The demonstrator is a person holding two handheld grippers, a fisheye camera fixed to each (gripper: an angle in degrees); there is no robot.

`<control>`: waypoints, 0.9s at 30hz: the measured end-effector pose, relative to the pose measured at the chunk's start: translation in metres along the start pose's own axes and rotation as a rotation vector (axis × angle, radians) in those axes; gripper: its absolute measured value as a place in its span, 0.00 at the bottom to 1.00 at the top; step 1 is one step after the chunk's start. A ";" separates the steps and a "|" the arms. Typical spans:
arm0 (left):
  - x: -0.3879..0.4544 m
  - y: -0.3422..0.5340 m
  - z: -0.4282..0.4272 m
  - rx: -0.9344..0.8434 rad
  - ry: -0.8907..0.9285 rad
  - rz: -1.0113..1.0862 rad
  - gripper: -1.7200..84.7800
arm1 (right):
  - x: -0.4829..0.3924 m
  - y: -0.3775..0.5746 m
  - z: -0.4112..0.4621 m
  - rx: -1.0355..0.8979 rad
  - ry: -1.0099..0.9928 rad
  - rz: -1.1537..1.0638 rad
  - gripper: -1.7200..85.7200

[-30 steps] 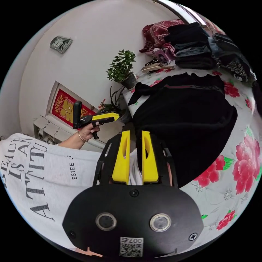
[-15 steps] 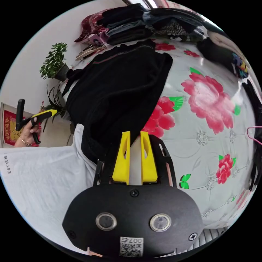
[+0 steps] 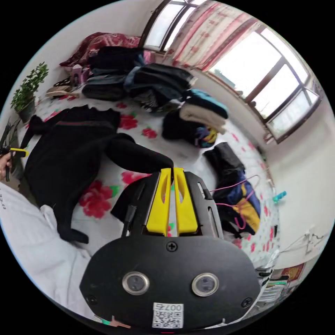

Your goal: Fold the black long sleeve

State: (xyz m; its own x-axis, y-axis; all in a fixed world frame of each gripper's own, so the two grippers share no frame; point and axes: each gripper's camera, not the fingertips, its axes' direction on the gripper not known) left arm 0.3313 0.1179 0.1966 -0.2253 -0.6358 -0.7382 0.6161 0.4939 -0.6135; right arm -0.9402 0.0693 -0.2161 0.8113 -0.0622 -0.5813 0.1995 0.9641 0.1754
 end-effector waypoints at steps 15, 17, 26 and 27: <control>-0.052 -0.166 0.013 0.040 -0.058 0.108 0.05 | 0.014 -0.058 0.055 -0.201 -0.036 0.203 0.05; -0.059 -0.208 0.018 0.045 -0.072 0.135 0.08 | -0.003 -0.099 0.072 -0.187 -0.181 0.136 0.06; -0.049 -0.334 0.112 -0.150 -0.131 0.178 0.11 | -0.099 -0.230 0.199 -0.380 -0.545 -0.045 0.10; -0.046 -0.334 0.111 -0.125 -0.140 0.188 0.10 | -0.104 -0.233 0.206 -0.401 -0.552 -0.052 0.10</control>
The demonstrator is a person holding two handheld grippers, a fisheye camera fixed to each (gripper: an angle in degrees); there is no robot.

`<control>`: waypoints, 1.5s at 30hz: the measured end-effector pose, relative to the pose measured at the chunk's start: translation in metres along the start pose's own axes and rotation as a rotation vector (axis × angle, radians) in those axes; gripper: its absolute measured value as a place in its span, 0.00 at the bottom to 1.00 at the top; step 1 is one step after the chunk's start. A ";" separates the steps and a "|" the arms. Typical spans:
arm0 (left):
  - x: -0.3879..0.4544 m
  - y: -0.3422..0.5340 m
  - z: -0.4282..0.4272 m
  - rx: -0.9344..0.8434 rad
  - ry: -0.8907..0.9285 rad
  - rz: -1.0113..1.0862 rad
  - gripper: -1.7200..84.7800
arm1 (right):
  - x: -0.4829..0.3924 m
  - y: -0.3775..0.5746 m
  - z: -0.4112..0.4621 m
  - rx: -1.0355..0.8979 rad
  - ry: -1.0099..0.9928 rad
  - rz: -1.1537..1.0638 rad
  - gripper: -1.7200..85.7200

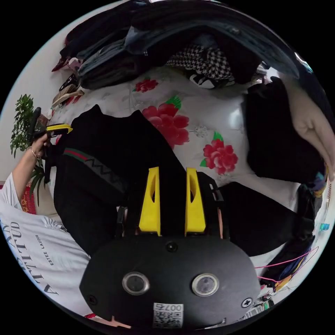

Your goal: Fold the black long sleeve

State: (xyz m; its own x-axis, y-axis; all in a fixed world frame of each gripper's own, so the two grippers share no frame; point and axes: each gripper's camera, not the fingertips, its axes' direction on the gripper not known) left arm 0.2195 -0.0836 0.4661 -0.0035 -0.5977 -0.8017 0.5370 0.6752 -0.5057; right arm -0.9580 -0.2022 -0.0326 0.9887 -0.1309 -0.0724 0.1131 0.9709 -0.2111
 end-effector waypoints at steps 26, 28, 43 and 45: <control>-0.021 0.249 -0.038 0.284 -0.002 -0.356 0.08 | 0.065 0.106 -0.052 0.148 -0.136 0.117 0.07; -0.018 0.294 -0.030 0.255 0.012 -0.411 0.09 | 0.072 0.138 -0.048 0.131 -0.198 0.148 0.08; 0.036 0.469 0.031 0.120 0.139 -0.480 0.15 | 0.091 0.261 -0.020 0.000 -0.431 0.032 0.11; 0.034 0.474 0.042 0.115 0.167 -0.486 0.16 | 0.094 0.268 -0.018 -0.025 -0.459 0.018 0.12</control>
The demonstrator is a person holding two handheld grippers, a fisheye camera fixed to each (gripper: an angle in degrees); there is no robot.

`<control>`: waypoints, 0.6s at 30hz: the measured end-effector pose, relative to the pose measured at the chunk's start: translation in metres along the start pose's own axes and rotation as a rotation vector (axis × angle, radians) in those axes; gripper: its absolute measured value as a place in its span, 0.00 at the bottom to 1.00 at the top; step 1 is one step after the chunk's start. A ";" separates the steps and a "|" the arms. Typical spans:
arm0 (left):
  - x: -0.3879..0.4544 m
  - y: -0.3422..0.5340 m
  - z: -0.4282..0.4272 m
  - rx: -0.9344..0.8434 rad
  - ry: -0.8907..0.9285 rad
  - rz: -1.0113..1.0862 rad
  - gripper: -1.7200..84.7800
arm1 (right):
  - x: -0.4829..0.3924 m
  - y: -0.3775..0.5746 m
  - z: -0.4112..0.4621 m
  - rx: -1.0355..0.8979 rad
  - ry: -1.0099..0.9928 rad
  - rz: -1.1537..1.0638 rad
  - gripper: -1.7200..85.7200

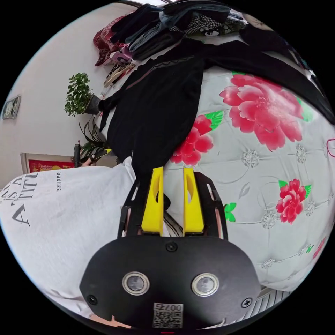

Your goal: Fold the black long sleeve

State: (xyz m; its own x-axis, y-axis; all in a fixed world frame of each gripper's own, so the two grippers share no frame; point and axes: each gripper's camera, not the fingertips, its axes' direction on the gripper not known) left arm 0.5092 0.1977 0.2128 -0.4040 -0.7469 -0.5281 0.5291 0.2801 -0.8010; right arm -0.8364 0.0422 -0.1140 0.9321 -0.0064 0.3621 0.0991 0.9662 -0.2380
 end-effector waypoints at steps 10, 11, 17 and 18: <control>-0.001 -0.025 0.031 -0.035 -0.007 0.175 0.09 | -0.018 0.008 0.017 -0.127 -0.020 -0.247 0.12; -0.001 -0.029 0.032 -0.047 0.017 0.187 0.06 | -0.019 0.007 0.034 -0.202 0.027 -0.271 0.10; 0.004 -0.043 -0.003 -0.070 -0.022 0.261 0.02 | -0.042 0.014 0.014 -0.230 0.071 -0.410 0.03; 0.001 -0.042 -0.012 -0.060 -0.009 0.260 0.02 | -0.043 0.016 0.007 -0.218 0.058 -0.412 0.03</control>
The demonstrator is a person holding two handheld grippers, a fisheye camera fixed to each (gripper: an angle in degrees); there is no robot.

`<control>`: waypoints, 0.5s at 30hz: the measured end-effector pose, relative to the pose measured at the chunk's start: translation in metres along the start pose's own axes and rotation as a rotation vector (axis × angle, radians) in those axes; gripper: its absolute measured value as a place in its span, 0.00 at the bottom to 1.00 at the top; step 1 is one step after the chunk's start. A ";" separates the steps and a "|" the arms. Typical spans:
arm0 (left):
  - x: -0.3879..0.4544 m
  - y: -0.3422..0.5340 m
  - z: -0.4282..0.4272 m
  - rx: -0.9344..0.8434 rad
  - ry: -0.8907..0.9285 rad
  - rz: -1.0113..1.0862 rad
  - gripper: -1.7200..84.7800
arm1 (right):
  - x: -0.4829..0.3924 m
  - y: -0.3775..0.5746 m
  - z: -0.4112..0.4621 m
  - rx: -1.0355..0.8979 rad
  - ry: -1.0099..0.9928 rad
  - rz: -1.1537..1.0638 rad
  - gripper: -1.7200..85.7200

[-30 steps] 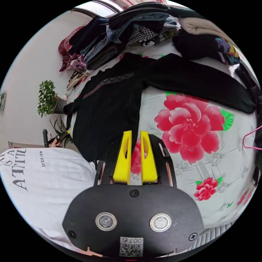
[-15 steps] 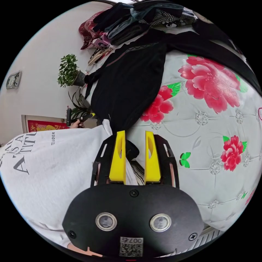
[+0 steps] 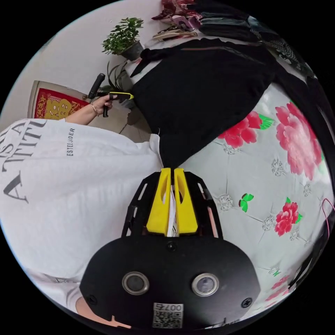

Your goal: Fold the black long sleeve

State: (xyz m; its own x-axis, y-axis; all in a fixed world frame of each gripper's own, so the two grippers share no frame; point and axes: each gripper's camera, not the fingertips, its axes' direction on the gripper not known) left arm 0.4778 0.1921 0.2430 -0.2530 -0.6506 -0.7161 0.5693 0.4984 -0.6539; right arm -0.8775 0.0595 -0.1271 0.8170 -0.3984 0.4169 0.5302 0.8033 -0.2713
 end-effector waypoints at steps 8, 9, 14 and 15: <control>-0.030 0.041 0.014 -0.116 -0.034 -0.198 0.02 | 0.034 0.029 0.059 -0.143 -0.038 0.210 0.03; -0.034 0.044 0.015 -0.127 -0.046 -0.244 0.02 | 0.033 0.029 0.063 -0.153 -0.028 0.213 0.03; -0.074 0.061 -0.033 0.089 0.039 -0.398 0.10 | 0.008 0.028 0.026 0.010 0.206 0.225 0.04; -0.082 0.060 -0.037 0.108 0.056 -0.414 0.10 | 0.007 0.026 0.023 0.020 0.255 0.238 0.04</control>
State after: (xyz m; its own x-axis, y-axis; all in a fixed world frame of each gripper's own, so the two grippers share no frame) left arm 0.5034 0.2964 0.2534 -0.5177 -0.7494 -0.4127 0.4886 0.1369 -0.8617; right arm -0.8632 0.0875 -0.1116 0.9488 -0.2948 0.1136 0.3159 0.8943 -0.3169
